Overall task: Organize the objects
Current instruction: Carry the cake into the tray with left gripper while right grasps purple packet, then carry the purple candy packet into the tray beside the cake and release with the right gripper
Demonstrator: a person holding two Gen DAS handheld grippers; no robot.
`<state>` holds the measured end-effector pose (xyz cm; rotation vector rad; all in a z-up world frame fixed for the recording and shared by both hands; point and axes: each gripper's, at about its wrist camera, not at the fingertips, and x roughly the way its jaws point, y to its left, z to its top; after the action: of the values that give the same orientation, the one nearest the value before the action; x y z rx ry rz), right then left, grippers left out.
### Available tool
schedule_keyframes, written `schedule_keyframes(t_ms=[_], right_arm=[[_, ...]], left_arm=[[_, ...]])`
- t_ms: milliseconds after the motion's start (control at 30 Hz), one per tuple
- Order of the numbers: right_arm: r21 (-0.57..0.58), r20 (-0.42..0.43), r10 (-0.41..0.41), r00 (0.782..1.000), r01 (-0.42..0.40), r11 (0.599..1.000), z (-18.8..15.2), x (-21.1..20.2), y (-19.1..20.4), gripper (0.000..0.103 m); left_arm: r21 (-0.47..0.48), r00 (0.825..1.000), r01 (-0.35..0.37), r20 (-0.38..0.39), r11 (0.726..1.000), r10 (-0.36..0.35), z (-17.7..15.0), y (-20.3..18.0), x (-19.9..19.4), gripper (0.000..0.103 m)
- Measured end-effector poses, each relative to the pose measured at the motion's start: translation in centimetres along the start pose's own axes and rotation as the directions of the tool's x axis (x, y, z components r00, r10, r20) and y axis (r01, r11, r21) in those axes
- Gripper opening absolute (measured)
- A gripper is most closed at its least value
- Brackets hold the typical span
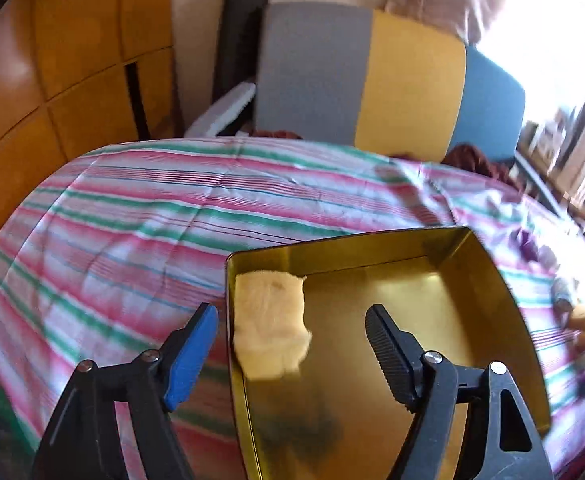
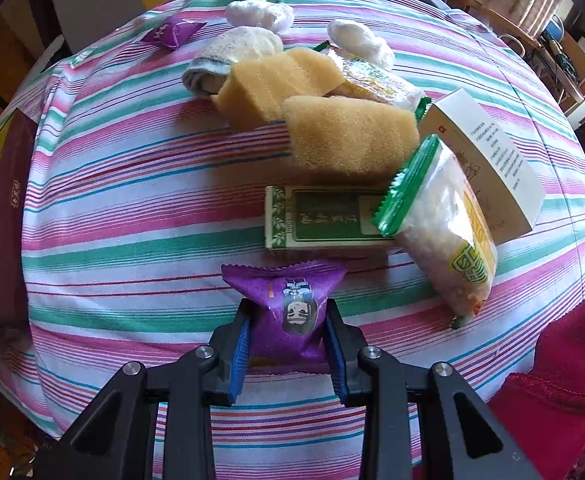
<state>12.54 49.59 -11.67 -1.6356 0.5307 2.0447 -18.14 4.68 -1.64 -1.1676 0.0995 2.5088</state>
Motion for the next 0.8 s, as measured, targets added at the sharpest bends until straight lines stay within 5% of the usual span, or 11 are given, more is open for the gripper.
schedule_keyframes(t_ms=[367, 533, 800], right_arm=[[-0.089, 0.097, 0.110, 0.989, -0.102, 0.991, -0.8, -4.3, 1.7, 0.033], [-0.204, 0.158, 0.185, 0.970, -0.151, 0.967, 1.6, -7.7, 11.4, 0.033], [-0.422, 0.160, 0.301, 0.940, -0.211, 0.882, 1.1, -11.6, 20.5, 0.033]], left_arm=[[-0.095, 0.998, -0.013, 0.059, 0.995, 0.019, -6.3, -0.9, -6.6, 0.080], [-0.095, 0.996, -0.032, 0.080, 0.995, 0.040, -7.8, -1.4, -8.1, 0.082], [-0.097, 0.993, -0.065, 0.095, 0.993, 0.074, -9.2, -1.4, -9.3, 0.085]])
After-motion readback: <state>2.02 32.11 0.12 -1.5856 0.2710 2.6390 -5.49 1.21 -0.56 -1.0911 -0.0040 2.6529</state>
